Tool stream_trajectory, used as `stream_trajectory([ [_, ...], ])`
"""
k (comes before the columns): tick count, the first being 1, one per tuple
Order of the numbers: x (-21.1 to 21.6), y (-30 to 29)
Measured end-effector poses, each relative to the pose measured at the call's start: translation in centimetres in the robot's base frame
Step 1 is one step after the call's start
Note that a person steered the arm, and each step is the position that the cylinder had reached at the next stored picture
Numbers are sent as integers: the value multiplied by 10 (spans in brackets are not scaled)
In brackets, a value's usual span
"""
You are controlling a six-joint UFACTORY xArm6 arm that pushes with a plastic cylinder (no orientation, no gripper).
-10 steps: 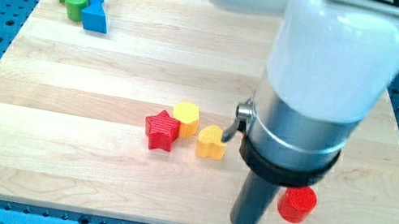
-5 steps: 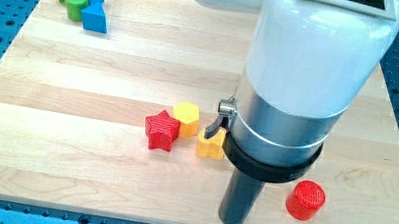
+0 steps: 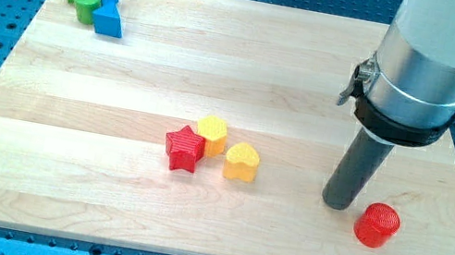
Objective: Slide the red circle at the bottom right of the board
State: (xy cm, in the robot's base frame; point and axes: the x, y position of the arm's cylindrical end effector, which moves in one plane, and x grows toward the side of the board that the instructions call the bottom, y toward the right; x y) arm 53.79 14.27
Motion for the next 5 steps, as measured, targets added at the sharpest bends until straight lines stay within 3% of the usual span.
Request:
stream_trajectory([
  [1, 29, 27],
  [3, 38, 32],
  [4, 60, -6],
  [5, 78, -3],
])
